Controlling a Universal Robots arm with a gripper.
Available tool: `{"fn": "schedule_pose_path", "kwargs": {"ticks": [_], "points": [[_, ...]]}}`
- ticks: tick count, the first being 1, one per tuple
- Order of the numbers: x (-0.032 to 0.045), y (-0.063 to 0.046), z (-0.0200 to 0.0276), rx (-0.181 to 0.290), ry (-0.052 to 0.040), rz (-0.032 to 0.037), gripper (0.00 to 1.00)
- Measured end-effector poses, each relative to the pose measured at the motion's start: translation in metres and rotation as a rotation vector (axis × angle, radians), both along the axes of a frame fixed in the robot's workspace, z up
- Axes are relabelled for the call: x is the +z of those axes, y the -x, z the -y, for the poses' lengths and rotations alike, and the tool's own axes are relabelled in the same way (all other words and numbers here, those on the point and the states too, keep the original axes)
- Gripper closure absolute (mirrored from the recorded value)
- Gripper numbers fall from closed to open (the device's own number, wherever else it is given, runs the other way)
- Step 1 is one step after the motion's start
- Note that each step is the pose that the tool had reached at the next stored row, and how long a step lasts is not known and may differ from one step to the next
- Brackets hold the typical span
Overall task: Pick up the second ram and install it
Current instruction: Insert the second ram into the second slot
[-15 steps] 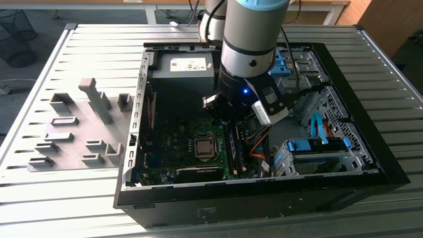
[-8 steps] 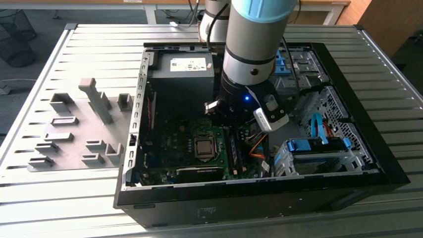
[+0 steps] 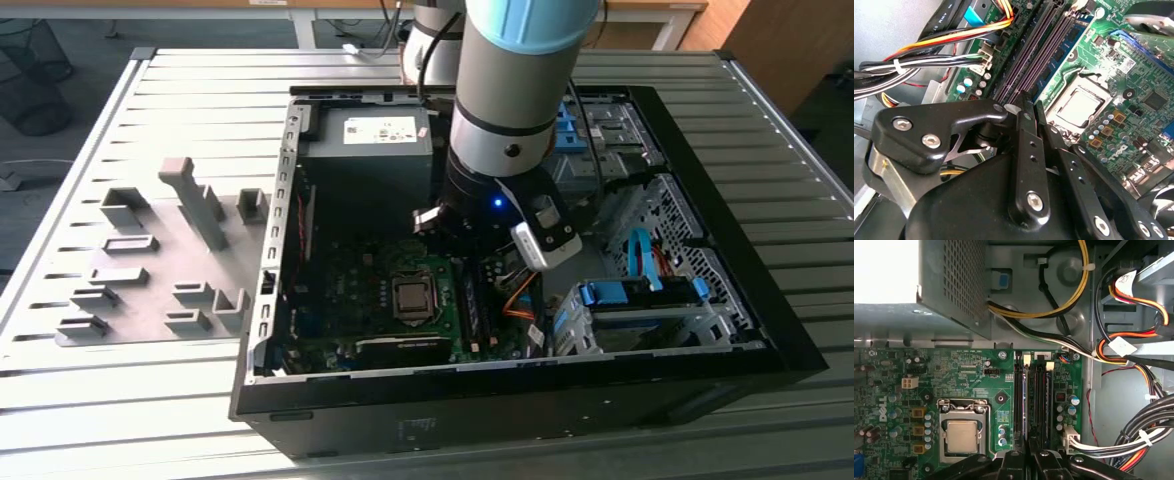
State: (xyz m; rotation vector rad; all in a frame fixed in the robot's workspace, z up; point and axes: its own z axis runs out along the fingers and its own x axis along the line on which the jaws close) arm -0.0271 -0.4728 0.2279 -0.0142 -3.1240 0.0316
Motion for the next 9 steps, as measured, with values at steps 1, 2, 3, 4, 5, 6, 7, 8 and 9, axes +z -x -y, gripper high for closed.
{"fn": "schedule_pose_path", "kwargs": {"ticks": [1, 2, 3, 4, 5, 6, 7, 8, 9], "points": [[-0.0002, 0.0, 0.0001, 0.0, 0.0001, 0.0, 0.86], [-0.001, 0.0, 0.0, 0.0, -0.0001, 0.0, 0.86], [-0.0023, 0.0, 0.0001, 0.0, 0.0, 0.0, 0.86], [-0.0042, 0.0, 0.0, 0.0, 0.0, 0.0, 0.86], [-0.0059, 0.0, 0.0001, 0.0, 0.0001, -0.0001, 0.86], [-0.0076, 0.0, 0.0001, 0.0, 0.0001, 0.0, 0.86], [-0.0087, 0.0, 0.0001, 0.0, 0.0001, -0.0001, 0.86], [-0.0096, 0.0, 0.0001, 0.0, 0.0001, -0.0001, 0.86], [-0.0104, 0.0, 0.0001, 0.0, 0.0001, 0.0, 0.86]]}}
